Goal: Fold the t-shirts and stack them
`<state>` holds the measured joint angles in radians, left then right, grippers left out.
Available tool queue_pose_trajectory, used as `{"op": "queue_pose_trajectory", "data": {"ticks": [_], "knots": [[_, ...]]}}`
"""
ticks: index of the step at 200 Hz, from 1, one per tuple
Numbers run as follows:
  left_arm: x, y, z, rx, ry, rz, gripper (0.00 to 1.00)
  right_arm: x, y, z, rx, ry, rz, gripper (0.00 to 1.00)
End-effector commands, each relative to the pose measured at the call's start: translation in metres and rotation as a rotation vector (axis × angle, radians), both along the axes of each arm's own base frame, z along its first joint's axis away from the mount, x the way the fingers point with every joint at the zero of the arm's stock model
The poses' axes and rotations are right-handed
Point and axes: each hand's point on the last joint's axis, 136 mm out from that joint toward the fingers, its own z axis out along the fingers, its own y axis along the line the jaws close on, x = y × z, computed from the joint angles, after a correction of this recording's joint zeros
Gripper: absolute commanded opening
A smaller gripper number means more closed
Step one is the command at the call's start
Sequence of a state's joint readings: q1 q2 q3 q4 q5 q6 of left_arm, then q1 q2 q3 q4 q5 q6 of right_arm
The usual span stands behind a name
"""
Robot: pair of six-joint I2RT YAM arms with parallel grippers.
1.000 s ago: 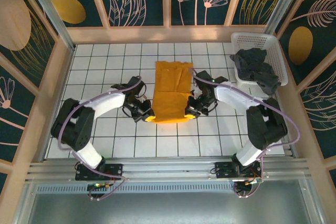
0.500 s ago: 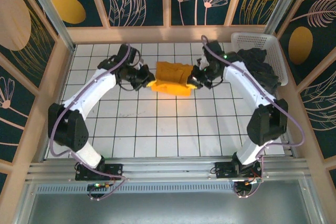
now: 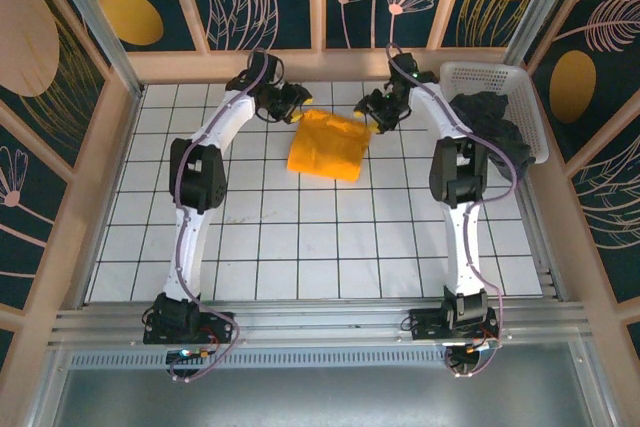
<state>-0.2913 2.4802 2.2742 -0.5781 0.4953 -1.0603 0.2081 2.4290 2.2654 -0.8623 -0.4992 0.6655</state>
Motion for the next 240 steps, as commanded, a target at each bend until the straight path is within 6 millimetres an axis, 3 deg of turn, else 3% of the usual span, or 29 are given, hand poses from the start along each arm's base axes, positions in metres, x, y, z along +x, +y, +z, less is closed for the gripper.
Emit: {"op": "queue_pose_trajectory", "data": {"ticks": [1, 21, 37, 66, 83, 95, 121, 141, 164, 186, 208, 240], "knots": [[0.014, 0.01, 0.04, -0.011, -0.088, 0.046, 0.62, 0.024, -0.014, 0.043, -0.03, -0.122, -0.027, 0.63], [-0.018, 0.02, 0.043, 0.033, -0.067, 0.049, 0.62, 0.01, -0.019, 0.059, -0.089, -0.182, 0.009, 0.68], [-0.06, 0.021, 0.039, -0.011, -0.037, 0.067, 0.6, -0.016, -0.022, 0.06, -0.098, -0.202, 0.025, 0.68], [-0.15, 0.006, -0.001, -0.08, 0.151, 0.044, 0.59, -0.073, -0.021, 0.059, -0.056, -0.221, 0.02, 0.66], [-0.179, 0.0, -0.014, -0.14, 0.202, 0.084, 0.6, -0.104, -0.011, 0.065, -0.002, -0.266, 0.027, 0.66], [-0.184, -0.006, -0.017, -0.182, 0.2, 0.113, 0.61, -0.121, -0.002, 0.069, 0.034, -0.287, 0.037, 0.66], [-0.173, -0.013, -0.026, -0.202, 0.2, 0.148, 0.63, -0.146, 0.013, 0.066, 0.076, -0.265, 0.062, 0.66], [-0.159, -0.017, -0.033, -0.232, 0.191, 0.192, 0.63, -0.153, 0.018, 0.066, 0.079, -0.261, 0.072, 0.66], [-0.148, -0.038, -0.028, -0.281, 0.189, 0.183, 0.63, -0.154, 0.014, 0.068, 0.065, -0.266, 0.064, 0.66], [-0.169, -0.061, -0.039, -0.252, 0.297, 0.155, 0.62, -0.154, 0.009, 0.067, 0.054, -0.263, 0.052, 0.65], [-0.189, -0.064, -0.046, -0.212, 0.38, 0.193, 0.62, -0.152, 0.004, 0.071, 0.051, -0.274, 0.037, 0.65], [-0.187, -0.08, -0.045, -0.2, 0.398, 0.195, 0.62, -0.153, -0.001, 0.071, 0.052, -0.272, 0.025, 0.65]]}}
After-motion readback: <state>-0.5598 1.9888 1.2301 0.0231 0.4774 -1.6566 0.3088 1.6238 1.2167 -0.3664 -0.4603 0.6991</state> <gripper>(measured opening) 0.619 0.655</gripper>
